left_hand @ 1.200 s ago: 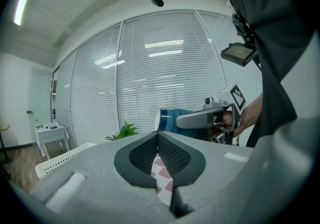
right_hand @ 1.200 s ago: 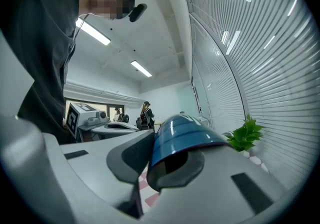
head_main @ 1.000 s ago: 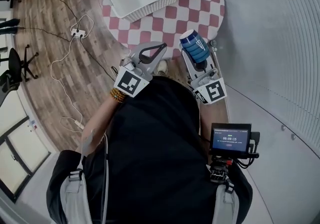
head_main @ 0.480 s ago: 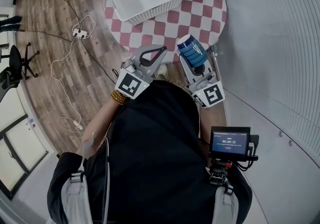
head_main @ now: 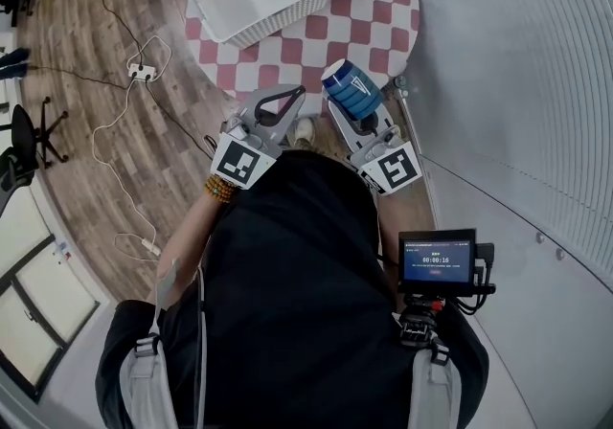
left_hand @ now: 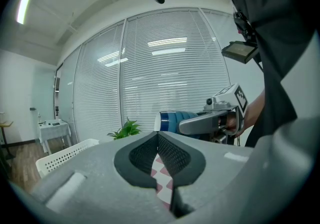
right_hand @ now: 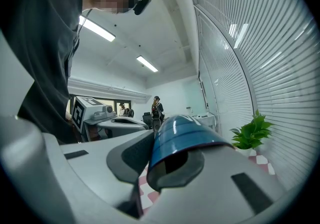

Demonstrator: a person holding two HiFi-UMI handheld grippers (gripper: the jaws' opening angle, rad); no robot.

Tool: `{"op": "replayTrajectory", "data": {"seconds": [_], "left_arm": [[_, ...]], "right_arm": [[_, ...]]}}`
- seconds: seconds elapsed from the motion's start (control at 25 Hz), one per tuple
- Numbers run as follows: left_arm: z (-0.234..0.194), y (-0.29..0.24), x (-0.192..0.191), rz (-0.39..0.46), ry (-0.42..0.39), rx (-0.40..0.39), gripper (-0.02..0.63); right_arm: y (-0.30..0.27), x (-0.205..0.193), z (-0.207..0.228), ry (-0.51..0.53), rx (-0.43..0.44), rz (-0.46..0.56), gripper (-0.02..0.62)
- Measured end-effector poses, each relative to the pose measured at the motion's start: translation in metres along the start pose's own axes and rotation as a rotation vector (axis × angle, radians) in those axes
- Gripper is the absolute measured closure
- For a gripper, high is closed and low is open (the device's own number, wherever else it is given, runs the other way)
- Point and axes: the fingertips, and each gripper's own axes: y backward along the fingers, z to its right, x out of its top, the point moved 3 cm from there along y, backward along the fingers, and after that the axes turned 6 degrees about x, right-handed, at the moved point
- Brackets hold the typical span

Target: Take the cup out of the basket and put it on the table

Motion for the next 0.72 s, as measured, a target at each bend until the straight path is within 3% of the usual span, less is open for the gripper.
{"op": "replayTrajectory", "data": {"seconds": [0.12,0.72], "left_arm": [[-0.0031,0.0001,-0.0017,-0.01,0.023,0.012,0.6],[-0.0006,0.0021,-0.0102,-0.052,-0.011,-0.013,0.6]], "right_arm": [[-0.0024,-0.0016,0.0019,0.005,0.003,-0.005,0.554],[-0.0043,-0.0055,0.0009,0.02,-0.002,-0.024,0.554]]}}
